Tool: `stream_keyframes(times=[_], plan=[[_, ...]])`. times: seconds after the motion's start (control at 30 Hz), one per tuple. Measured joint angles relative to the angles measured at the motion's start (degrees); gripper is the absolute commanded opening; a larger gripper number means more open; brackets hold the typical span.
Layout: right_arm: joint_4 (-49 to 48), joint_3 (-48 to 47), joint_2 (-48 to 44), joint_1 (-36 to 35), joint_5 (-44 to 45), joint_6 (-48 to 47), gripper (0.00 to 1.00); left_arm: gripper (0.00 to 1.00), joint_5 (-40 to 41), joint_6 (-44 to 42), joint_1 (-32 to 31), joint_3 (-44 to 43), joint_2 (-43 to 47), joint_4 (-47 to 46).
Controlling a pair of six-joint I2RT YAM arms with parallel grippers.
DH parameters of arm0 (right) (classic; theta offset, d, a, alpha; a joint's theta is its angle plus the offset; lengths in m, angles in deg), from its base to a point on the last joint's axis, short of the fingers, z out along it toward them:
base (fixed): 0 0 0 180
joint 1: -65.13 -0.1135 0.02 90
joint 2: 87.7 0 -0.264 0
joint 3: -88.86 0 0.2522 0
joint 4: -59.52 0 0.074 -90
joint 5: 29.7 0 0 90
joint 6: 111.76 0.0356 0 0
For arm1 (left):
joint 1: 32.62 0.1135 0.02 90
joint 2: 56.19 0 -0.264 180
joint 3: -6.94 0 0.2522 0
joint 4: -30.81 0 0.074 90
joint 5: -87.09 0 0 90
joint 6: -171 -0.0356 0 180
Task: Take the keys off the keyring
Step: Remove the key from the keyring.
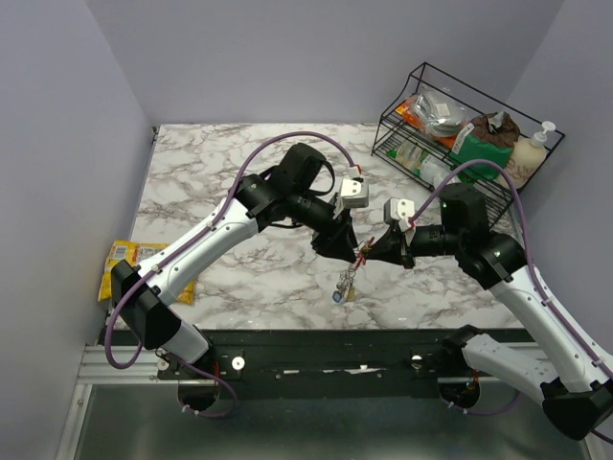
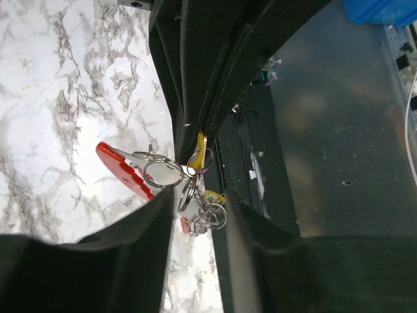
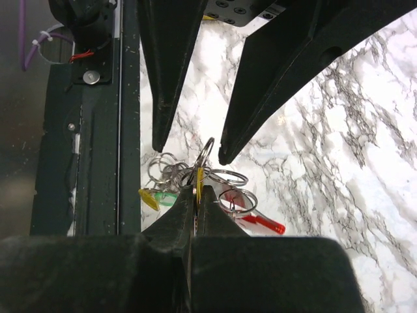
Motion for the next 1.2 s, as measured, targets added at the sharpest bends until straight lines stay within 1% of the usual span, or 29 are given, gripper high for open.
stream_keyframes(times=[0.03, 0.3, 0.47, 0.6, 0.8, 1.2], plan=[[-0.15, 0.0, 0.0, 0.09, 0.0, 0.02, 0.01, 0.56, 0.02, 0.33, 0.02, 0.0, 0.0, -0.04], [-0.94, 0.0, 0.0, 0.42, 0.04, 0.39, 0.01, 0.57, -0.07, 1.38, 1.33, 0.0, 0.72, -0.22], [-1.09, 0.0, 0.0, 0.66, 0.04, 0.48, 0.01, 0.57, -0.52, 1.49, 2.08, 0.0, 2.4, -0.24], [-1.14, 0.0, 0.0, 0.72, 0.04, 0.79, 0.01, 0.55, -2.43, 1.46, 2.32, 0.0, 3.15, -0.22], [-1.49, 0.0, 0.0, 0.74, 0.0, 0.83, 0.01, 0.54, -4.2, 1.29, 2.32, 0.09, 2.93, -0.24], [-1.55, 0.02, -0.48, 1.09, -0.04, 0.83, 0.01, 0.54, -3.69, 1.51, 2.05, 0.72, 0.81, -0.59]])
